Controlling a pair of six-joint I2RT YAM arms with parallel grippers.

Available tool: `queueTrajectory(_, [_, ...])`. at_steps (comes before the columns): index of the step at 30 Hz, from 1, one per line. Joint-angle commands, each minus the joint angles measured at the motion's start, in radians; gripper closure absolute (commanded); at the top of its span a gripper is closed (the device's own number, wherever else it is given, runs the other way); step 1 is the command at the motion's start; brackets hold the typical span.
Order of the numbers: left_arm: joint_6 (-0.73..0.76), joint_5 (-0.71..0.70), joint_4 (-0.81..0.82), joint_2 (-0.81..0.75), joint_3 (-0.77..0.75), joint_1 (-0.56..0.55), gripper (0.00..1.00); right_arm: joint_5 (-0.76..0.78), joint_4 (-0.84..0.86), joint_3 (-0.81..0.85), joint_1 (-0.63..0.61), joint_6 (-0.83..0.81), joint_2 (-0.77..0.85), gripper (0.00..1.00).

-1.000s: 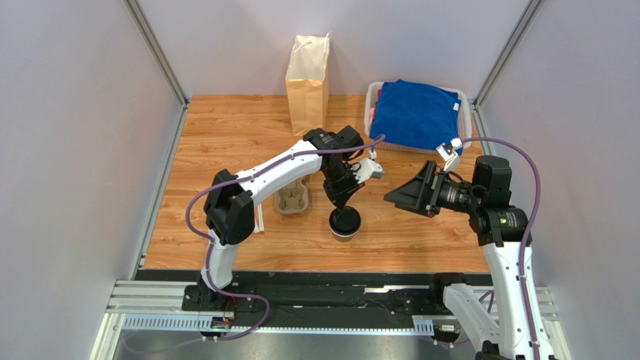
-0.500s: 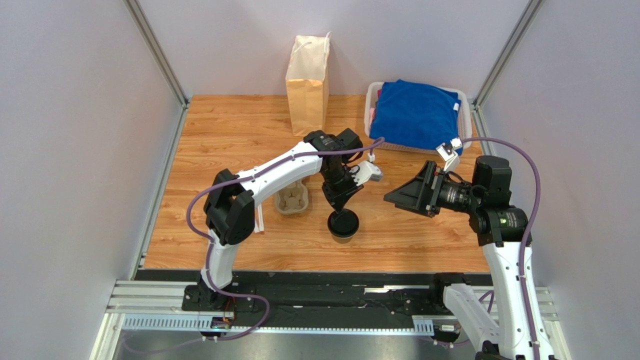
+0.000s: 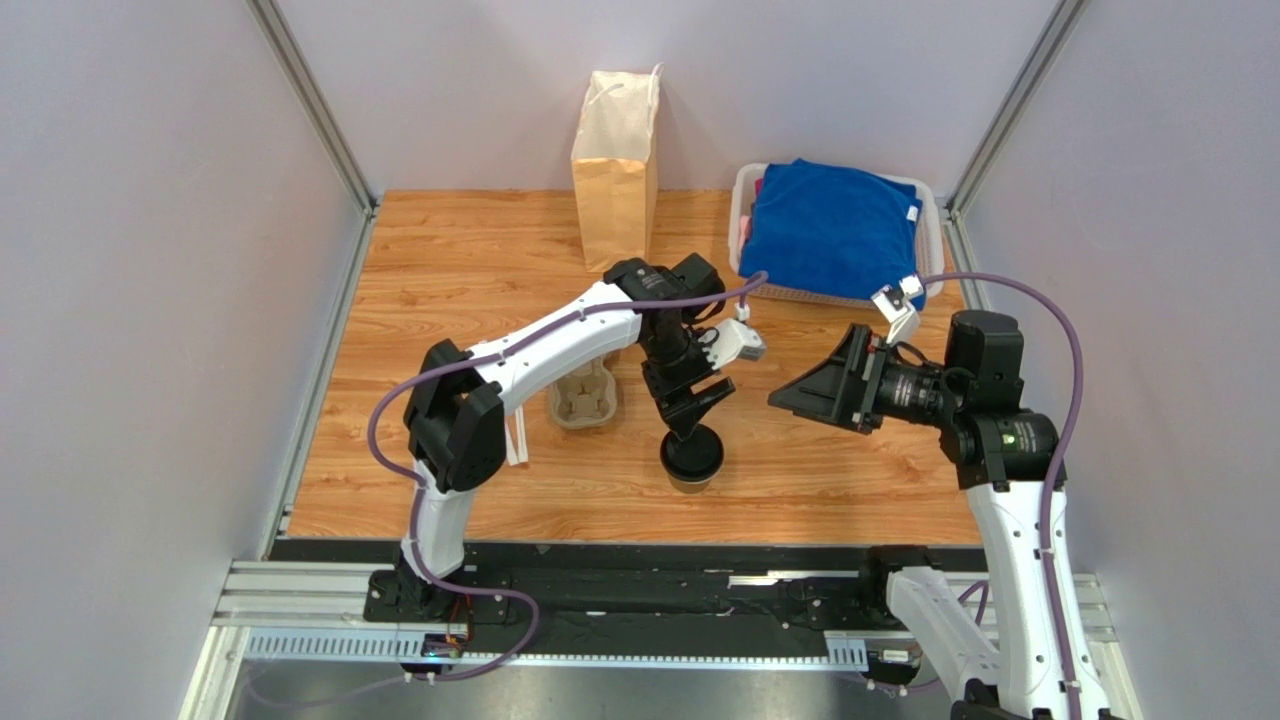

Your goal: Pack the takeout coffee

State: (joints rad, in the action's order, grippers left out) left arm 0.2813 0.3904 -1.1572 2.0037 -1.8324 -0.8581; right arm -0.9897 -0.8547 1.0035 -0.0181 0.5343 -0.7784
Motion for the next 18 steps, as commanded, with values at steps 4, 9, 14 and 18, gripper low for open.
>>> queueTrajectory(4, [0.048,-0.011,-0.026,-0.241,-0.074,-0.004,0.01,0.173,-0.144,0.246,0.004,-0.394,-0.041,0.00])
queueTrajectory(9, [-0.020,-0.079,0.244,-0.561,0.158,0.019,0.01,0.342,-0.095,0.293,0.004,-0.507,-0.016,0.00])
queueTrajectory(14, [-0.315,-0.022,0.621,-0.885,0.511,0.047,0.01,0.034,-0.073,0.235,0.003,-0.433,-0.074,0.00])
queueTrajectory(18, [-0.522,0.251,0.645,-0.922,0.662,0.065,0.01,-0.087,0.064,0.092,0.003,-0.243,-0.130,0.00])
